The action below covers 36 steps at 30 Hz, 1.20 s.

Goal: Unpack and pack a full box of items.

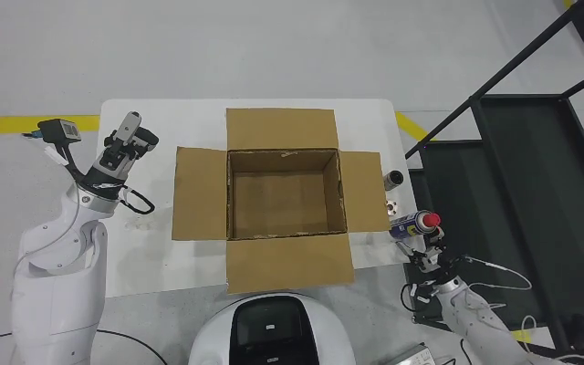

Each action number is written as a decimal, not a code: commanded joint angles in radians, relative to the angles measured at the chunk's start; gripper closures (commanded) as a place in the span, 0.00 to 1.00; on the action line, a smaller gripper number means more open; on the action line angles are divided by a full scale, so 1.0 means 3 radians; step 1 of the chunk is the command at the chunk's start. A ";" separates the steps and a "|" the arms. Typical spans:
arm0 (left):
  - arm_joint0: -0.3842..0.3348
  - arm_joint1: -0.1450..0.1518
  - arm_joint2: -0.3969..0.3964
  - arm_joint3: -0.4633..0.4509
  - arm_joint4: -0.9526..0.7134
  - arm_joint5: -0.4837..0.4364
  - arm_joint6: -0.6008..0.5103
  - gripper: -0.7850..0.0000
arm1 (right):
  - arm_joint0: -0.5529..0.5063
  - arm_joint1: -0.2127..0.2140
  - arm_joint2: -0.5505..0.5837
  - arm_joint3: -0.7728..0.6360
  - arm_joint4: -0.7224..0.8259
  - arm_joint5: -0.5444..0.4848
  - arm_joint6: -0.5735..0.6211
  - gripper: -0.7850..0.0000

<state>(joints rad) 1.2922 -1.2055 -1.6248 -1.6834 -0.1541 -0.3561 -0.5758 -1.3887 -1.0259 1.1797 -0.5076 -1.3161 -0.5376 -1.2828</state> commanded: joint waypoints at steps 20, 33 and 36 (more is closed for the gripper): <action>0.0000 0.0000 0.0000 0.0000 0.0000 0.0000 0.0000 0.00 | 0.0309 -0.0016 0.0046 0.0287 0.0376 -0.0590 0.0660 0.00; 0.0000 0.0000 0.0000 0.0000 0.0000 0.0000 0.0000 0.00 | 0.0476 -0.0046 -0.0005 0.0397 0.0275 -0.0673 0.0674 1.00; 0.0000 0.0000 0.0000 0.0000 0.0000 0.0000 0.0000 0.00 | 0.0463 -0.0047 -0.0032 0.0334 0.0213 -0.0642 0.0642 1.00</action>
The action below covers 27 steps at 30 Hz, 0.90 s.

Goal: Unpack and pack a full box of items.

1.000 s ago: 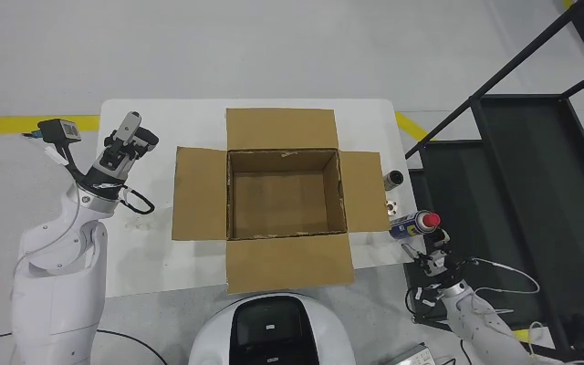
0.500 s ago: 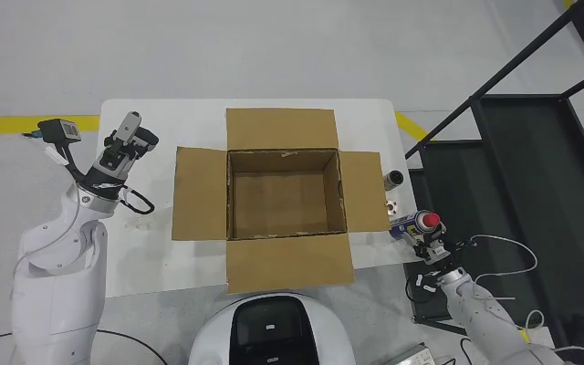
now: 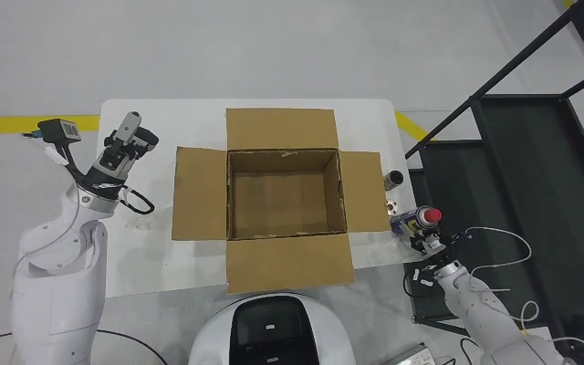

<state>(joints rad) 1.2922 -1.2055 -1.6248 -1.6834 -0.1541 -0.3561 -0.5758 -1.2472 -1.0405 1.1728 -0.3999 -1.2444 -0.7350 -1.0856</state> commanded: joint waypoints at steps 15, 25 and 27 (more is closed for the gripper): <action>0.0000 0.0000 0.0000 0.0000 0.0000 0.0000 0.0000 0.00 | -0.0495 0.0209 0.0108 -0.0785 -0.0141 0.0382 -0.0381 1.00; 0.0000 0.0000 0.0000 0.0000 0.0000 0.0000 0.0000 0.00 | -0.1027 0.0540 0.0711 -0.1844 -0.0299 0.0360 -0.0356 1.00; 0.0000 0.0000 0.0000 0.0000 0.0000 0.0000 0.0000 0.00 | -0.1119 0.0587 0.0879 -0.2107 -0.0348 0.0395 -0.0248 1.00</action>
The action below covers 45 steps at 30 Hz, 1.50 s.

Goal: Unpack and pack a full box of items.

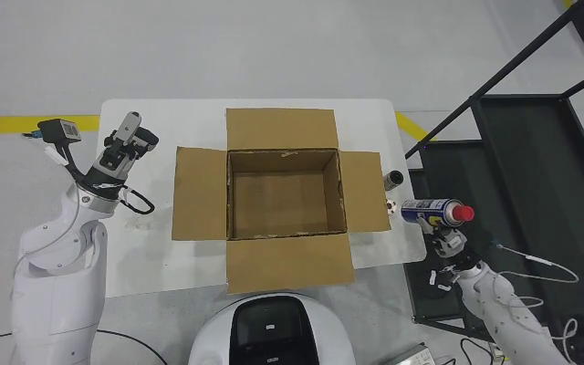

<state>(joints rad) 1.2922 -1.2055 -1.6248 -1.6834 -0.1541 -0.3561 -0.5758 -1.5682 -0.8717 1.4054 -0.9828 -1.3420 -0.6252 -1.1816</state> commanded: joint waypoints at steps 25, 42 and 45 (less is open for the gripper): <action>0.0000 0.0000 0.0000 0.0000 0.0000 0.0000 0.0000 0.00 | -0.0701 0.0064 0.0750 -0.2642 0.0153 0.0627 0.2872 1.00; 0.0000 0.0000 0.0000 0.0000 0.0000 0.0000 0.0000 0.00 | -0.0701 0.0064 0.0750 -0.2642 0.0153 0.0627 0.2872 1.00; 0.0000 0.0000 0.0000 0.0000 0.0000 0.0000 0.0000 0.00 | -0.0701 0.0064 0.0750 -0.2642 0.0153 0.0627 0.2872 1.00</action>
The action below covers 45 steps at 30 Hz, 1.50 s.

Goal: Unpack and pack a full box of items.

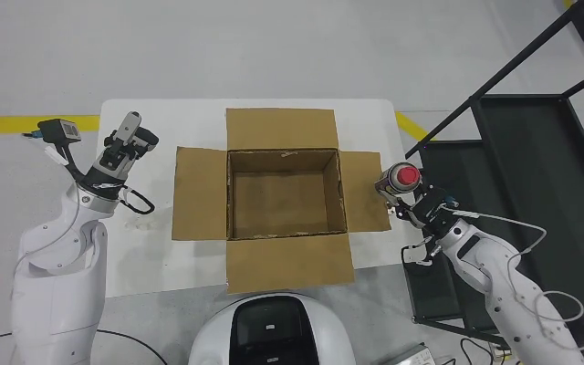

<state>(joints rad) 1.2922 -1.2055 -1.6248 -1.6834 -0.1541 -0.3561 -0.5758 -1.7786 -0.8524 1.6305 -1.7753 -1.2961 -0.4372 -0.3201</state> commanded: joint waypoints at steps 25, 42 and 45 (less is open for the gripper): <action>0.0000 0.0000 0.0000 0.0000 0.0000 0.0000 0.0000 0.00 | 0.2000 -0.0223 -0.1911 -0.0496 -0.0133 -0.0722 0.3356 1.00; 0.0000 0.0000 0.0000 0.0000 0.0000 0.0000 0.0000 0.00 | 0.3084 -0.0657 -0.2958 0.0574 0.0424 -0.0481 0.4078 0.00; 0.0000 0.0000 0.0000 0.0000 0.0000 0.0000 0.0000 0.00 | 0.3082 -0.0673 -0.2950 0.0621 0.0551 -0.0564 0.3899 0.00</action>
<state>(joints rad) 1.2922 -1.2055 -1.6248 -1.6834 -0.1541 -0.3561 -0.5758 -0.8523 -1.0541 0.7413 -1.5905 -1.1422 -0.5978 0.8702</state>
